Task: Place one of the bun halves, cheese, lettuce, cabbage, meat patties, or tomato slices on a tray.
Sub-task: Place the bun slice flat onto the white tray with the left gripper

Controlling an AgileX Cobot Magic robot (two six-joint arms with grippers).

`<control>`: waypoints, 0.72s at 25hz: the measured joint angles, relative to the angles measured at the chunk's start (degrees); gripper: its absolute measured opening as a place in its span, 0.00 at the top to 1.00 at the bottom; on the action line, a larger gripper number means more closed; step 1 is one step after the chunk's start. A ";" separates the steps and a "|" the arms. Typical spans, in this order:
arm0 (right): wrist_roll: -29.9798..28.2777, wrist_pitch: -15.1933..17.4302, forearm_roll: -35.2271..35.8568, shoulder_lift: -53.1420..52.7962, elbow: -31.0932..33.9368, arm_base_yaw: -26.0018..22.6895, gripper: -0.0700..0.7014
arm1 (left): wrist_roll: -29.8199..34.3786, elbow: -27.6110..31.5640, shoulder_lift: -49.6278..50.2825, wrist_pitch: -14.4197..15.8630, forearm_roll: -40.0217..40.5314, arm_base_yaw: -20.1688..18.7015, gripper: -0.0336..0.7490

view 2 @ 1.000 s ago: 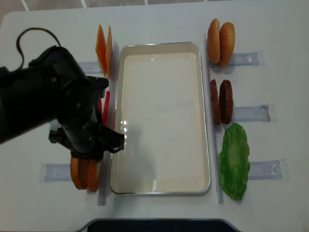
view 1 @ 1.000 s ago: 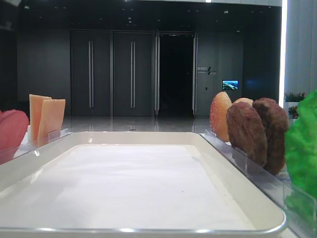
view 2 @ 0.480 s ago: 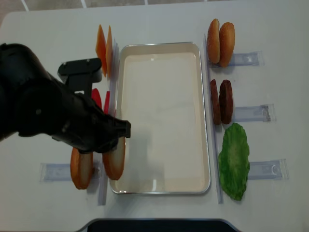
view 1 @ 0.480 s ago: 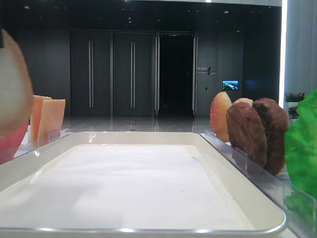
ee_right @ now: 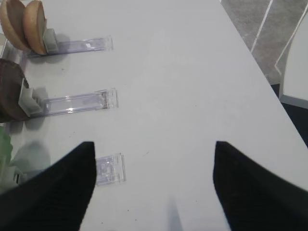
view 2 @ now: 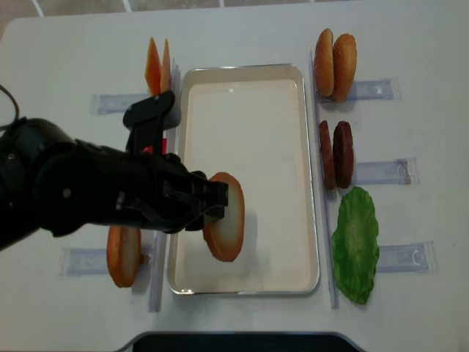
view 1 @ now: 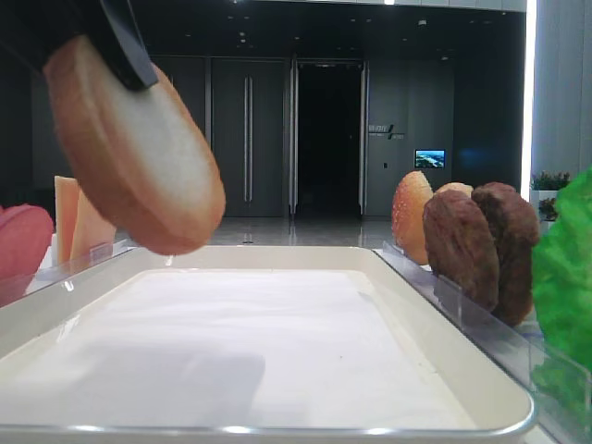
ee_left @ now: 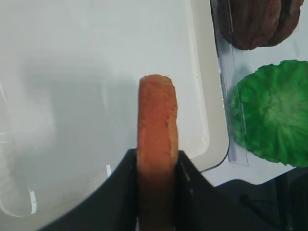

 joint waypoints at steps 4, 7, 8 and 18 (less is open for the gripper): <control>0.00 0.00 0.00 0.00 0.00 0.00 0.24 | 4.92 1.58 2.06 -2.81 -4.88 0.00 0.77; 0.00 0.00 0.00 0.00 0.00 0.00 0.24 | 12.44 1.73 4.21 -5.68 -12.83 0.00 0.77; 0.00 0.00 0.00 0.00 0.00 0.00 0.24 | 15.60 1.79 4.97 -6.67 -15.50 0.00 0.77; 0.00 0.00 0.00 0.00 0.00 0.00 0.24 | 39.69 1.79 13.73 -10.45 -40.27 0.10 0.77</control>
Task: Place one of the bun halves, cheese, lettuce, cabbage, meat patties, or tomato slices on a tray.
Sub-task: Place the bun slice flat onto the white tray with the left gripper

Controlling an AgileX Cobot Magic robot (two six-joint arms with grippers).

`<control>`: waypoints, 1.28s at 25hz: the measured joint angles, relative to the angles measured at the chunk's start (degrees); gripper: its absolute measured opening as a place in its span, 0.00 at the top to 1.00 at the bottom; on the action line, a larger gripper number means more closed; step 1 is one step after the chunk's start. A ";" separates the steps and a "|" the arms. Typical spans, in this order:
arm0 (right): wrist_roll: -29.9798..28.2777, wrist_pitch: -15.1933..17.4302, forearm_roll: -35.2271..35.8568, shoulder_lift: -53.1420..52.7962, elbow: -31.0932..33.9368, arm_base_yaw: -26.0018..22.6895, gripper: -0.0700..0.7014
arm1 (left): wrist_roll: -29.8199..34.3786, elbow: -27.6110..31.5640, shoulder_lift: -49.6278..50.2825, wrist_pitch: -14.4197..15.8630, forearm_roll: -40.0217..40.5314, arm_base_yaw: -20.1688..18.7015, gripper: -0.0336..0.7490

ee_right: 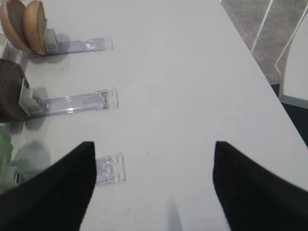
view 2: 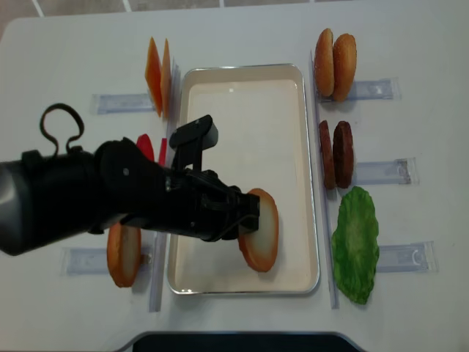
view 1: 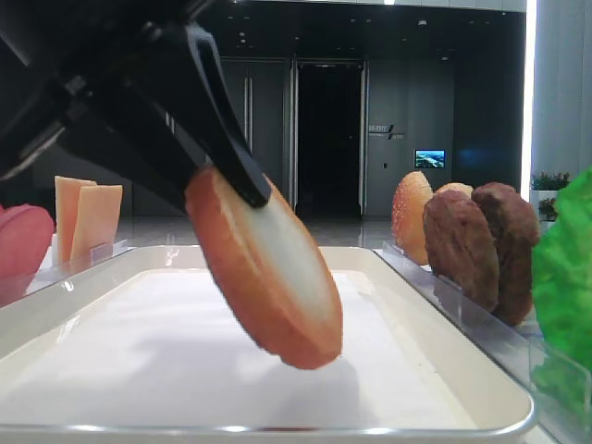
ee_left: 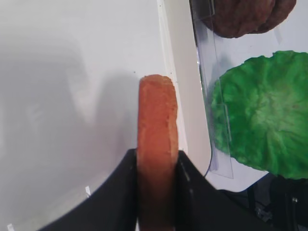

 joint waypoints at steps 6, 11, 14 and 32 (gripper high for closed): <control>0.00 0.00 0.00 0.00 0.00 0.00 0.24 | 12.75 0.00 3.94 -1.84 -12.50 0.00 0.77; 0.00 0.00 0.00 0.00 0.00 0.00 0.24 | 20.54 0.00 5.32 -2.25 -19.10 0.00 0.77; 0.00 0.00 0.00 0.00 0.00 0.00 0.24 | 21.47 0.00 5.73 -2.41 -19.95 0.00 0.77; 0.00 0.00 0.00 0.00 0.00 0.00 0.24 | 20.64 -0.07 6.86 -2.91 -18.04 0.00 0.71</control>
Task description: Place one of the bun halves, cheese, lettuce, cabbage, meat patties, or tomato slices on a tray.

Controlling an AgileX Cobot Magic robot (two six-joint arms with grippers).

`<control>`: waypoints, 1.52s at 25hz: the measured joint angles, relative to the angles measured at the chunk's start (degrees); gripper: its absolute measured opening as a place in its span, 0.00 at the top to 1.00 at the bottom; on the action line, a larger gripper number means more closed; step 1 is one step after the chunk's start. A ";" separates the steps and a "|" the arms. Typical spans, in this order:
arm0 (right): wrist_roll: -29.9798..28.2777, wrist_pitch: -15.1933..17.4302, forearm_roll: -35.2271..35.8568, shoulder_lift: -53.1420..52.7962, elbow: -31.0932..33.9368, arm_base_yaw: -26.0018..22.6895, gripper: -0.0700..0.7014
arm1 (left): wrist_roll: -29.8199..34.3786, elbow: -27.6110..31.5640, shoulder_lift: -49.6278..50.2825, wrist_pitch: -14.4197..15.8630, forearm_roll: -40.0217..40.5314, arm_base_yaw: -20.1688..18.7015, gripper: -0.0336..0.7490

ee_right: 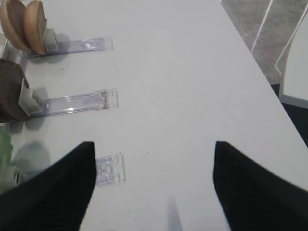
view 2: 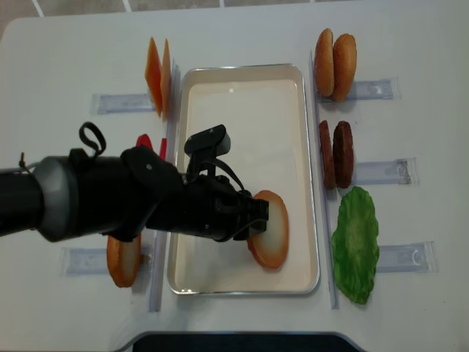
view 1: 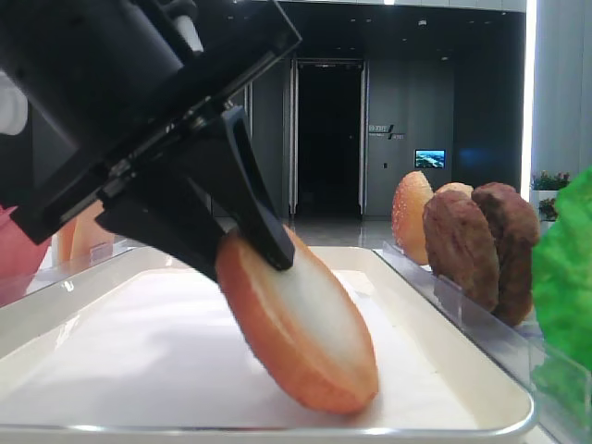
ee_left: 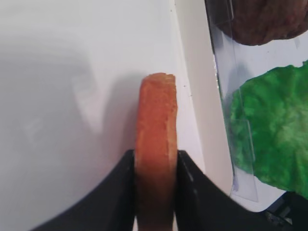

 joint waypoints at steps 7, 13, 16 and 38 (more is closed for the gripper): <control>0.00 0.00 0.00 0.00 0.00 0.00 0.24 | -17.04 0.00 0.04 0.47 16.94 0.00 0.54; 0.00 0.00 0.00 0.00 0.00 0.00 0.24 | -40.23 0.00 0.04 4.53 41.27 1.23 0.51; 0.00 0.00 0.00 0.00 0.00 0.00 0.24 | -51.10 0.00 -0.63 7.41 53.18 2.29 0.51; 0.00 0.00 0.00 0.00 0.00 0.00 0.24 | -66.67 -15.33 -7.70 36.59 87.65 8.46 0.51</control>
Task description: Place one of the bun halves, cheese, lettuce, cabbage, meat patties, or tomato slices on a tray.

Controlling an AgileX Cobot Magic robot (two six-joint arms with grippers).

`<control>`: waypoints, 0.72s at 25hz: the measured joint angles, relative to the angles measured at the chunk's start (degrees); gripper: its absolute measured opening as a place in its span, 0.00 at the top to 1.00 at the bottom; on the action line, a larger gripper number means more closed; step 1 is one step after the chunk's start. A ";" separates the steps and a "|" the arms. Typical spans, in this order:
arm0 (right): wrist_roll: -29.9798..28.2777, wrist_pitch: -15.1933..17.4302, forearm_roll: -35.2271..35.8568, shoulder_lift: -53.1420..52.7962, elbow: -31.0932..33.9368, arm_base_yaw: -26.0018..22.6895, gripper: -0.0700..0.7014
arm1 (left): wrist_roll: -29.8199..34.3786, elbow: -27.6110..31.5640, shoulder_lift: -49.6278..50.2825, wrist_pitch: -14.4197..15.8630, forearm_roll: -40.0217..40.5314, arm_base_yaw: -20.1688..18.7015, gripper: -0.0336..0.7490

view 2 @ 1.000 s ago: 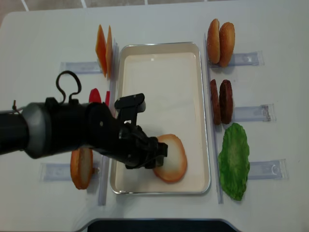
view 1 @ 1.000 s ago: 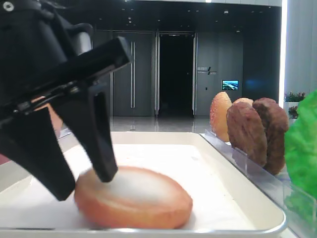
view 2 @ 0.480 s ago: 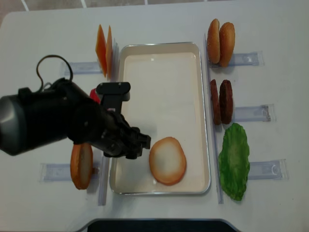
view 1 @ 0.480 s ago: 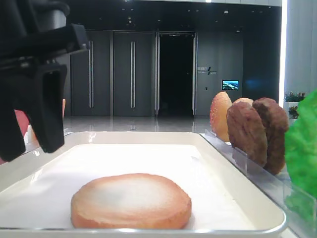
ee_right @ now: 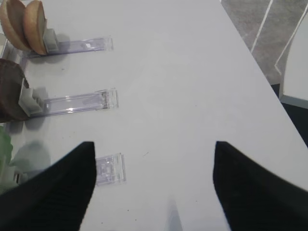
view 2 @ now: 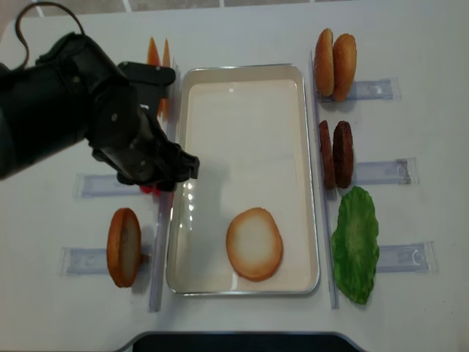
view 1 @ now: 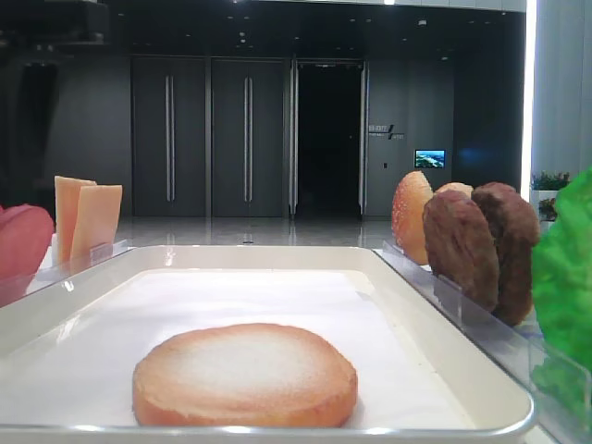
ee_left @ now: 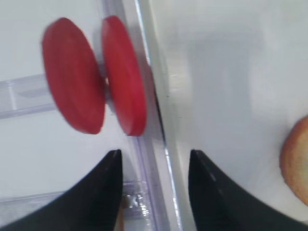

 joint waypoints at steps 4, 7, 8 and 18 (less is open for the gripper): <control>0.00 0.00 0.00 0.00 0.00 0.00 0.24 | 0.00 -0.97 -2.48 4.02 3.24 2.92 0.51; 0.00 0.00 0.00 0.00 0.00 0.00 0.24 | -0.02 -1.07 -4.74 6.95 4.77 6.27 0.51; 0.00 0.00 0.00 0.00 0.00 0.00 0.24 | 0.23 -1.07 -5.40 7.72 5.09 7.74 0.52; 0.00 0.00 0.00 0.00 0.00 0.00 0.24 | 5.25 -1.07 -13.05 13.33 5.78 21.58 0.52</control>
